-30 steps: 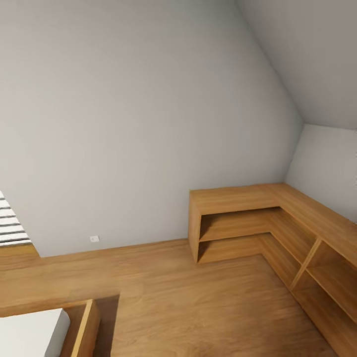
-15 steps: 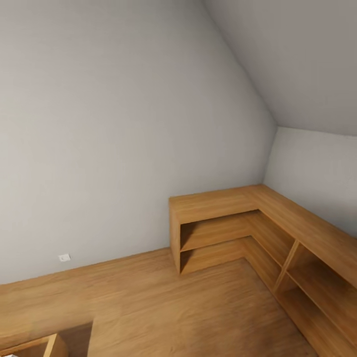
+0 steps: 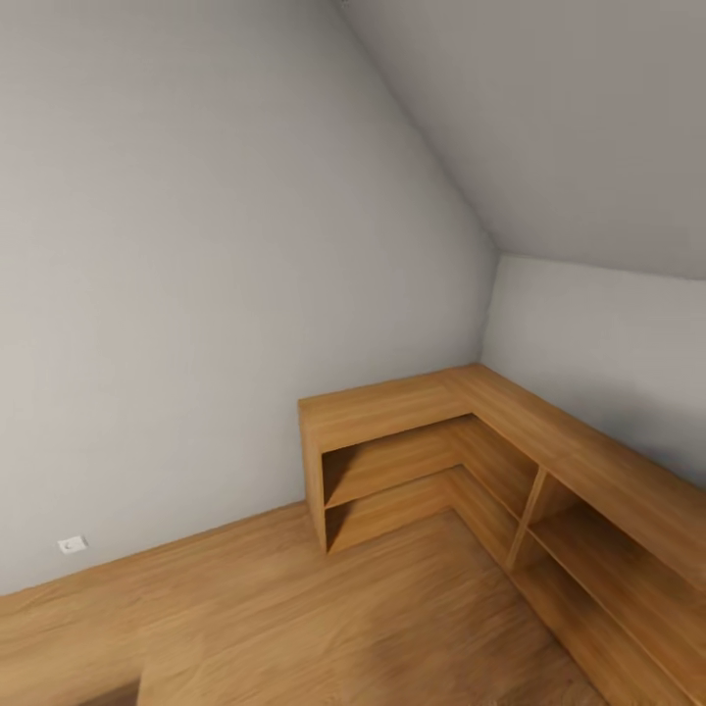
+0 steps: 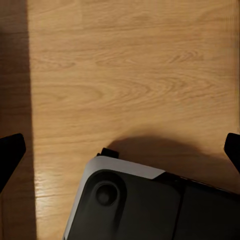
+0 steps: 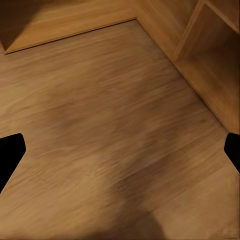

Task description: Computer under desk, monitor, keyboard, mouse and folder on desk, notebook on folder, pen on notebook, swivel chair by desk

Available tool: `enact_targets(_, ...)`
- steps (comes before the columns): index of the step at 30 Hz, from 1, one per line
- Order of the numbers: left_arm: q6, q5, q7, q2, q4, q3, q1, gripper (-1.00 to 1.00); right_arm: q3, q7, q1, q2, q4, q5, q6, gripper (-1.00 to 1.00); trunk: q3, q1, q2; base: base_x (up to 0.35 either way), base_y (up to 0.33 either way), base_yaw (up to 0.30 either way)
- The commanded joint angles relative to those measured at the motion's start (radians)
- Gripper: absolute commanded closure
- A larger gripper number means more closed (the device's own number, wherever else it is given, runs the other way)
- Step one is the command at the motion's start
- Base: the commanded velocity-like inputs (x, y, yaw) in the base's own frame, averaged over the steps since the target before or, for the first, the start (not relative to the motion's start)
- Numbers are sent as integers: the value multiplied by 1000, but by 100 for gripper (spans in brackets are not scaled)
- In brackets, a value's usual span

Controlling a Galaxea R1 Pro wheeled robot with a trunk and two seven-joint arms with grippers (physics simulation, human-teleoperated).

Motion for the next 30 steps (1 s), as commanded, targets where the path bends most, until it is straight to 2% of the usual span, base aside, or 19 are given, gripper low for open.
enact_targets(1,-2,2,8,1,-1,-8,0,-100,8,-9,-1,1,1,1,-1,-100,-1,1,-2,5,-4,-236)
enact_targets(13,-3,2,8,1,-1,-7,0,-100,8,-9,-1,1,1,1,-1,-100,11,1,-2,-30,29,-237)
enact_targets(20,-3,2,8,1,-1,-8,0,-100,8,-9,-1,1,1,1,-1,-100,19,1,-2,-115,243,-237)
enact_targets(27,-4,1,8,0,-1,-10,0,-100,8,-9,-1,1,1,1,-1,-100,26,1,-2,130,275,-237)
enact_targets(30,-3,1,8,0,-1,-10,0,-100,8,-9,-1,1,1,1,-1,-100,29,1,-2,58,69,-237)
